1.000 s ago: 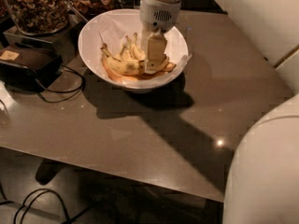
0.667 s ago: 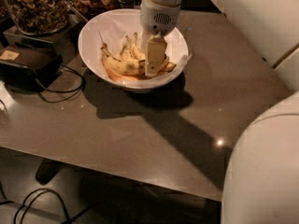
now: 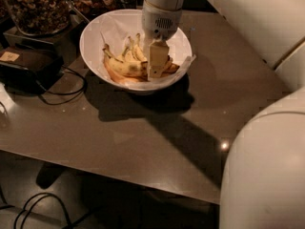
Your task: Pick banana from white bowl
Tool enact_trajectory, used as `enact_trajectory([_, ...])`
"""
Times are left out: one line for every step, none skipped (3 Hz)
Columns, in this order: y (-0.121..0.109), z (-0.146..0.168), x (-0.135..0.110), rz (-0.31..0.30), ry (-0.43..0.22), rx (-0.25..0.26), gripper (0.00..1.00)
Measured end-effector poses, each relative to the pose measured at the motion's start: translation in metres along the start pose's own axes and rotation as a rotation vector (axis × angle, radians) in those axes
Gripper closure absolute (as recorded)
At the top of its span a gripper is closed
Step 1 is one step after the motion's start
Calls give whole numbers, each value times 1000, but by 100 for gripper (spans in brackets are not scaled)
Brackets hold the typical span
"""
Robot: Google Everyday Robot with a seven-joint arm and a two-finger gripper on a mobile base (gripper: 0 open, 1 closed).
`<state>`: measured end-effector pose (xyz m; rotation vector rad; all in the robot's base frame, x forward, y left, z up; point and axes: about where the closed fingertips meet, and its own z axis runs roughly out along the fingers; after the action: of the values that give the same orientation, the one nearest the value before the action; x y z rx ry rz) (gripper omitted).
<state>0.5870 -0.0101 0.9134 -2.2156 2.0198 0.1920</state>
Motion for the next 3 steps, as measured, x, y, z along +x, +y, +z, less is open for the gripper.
enact_trajectory([0,4,-1,-3,1,-9,40])
enact_trajectory([0,6,1,-3,1,-15,37])
enact_trajectory([-1,9,4,1,-2,-20,55])
